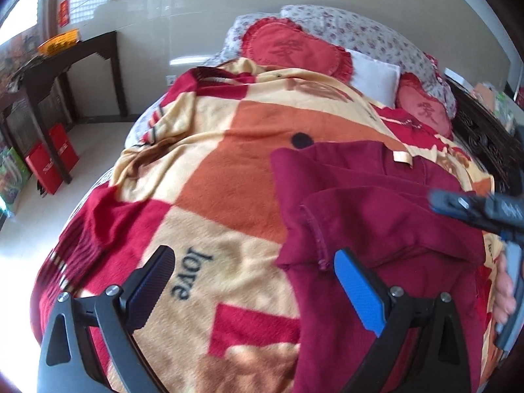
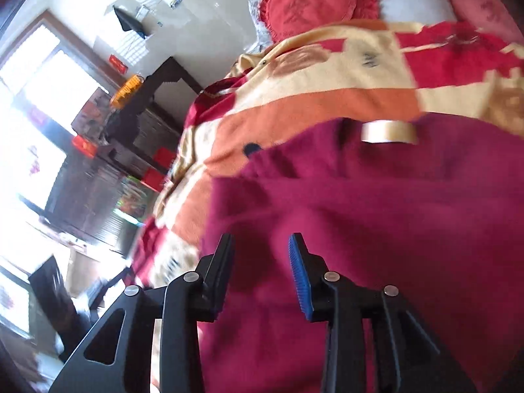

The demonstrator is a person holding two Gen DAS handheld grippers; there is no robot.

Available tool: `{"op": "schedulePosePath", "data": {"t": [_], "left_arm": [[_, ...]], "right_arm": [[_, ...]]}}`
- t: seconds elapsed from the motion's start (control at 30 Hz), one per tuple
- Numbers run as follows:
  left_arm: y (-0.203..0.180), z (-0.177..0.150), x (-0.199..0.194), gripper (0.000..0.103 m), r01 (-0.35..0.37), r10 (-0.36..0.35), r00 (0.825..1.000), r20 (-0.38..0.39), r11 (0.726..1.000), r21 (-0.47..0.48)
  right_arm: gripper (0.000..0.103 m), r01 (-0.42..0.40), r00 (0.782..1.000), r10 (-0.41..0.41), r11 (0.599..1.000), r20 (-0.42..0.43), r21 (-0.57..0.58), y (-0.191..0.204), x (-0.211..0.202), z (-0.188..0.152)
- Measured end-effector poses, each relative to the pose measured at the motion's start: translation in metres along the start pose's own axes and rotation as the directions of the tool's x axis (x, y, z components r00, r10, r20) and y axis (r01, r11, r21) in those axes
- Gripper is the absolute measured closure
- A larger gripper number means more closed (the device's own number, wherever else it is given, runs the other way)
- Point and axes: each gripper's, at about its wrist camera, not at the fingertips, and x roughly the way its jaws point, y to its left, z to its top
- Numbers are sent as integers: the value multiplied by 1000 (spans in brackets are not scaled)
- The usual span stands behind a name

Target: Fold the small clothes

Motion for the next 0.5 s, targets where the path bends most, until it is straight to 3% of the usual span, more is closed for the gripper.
{"op": "schedulePosePath", "data": {"t": [0.13,0.23,0.3,0.37,0.43,0.5], "left_arm": [[-16,9,21,3,8,-7,1000,-13,1000,17],[-29,16,39,7,21,-21,1000,-13,1000,12],[-39,20,51,25,36,-35,999,-28,999,28],[-48,23,64,67,54,-51,996,-69,997,50],[-54,26,72,73,50,-45,994,-97,997,58],[-55,32,70,81,55,-49,995,-88,997,58]], "right_arm": [[85,122,992,-121,993,35,-4,-35,-46,-23],[84,262,960,-264,964,92,32,-69,-87,-35],[79,324,933,-338,939,125,119,-101,-112,-34],[74,348,914,-380,915,140,204,-129,-125,-30],[73,335,909,-386,902,159,272,-152,-129,-22],[71,289,926,-346,907,149,307,-170,-118,-11]]}}
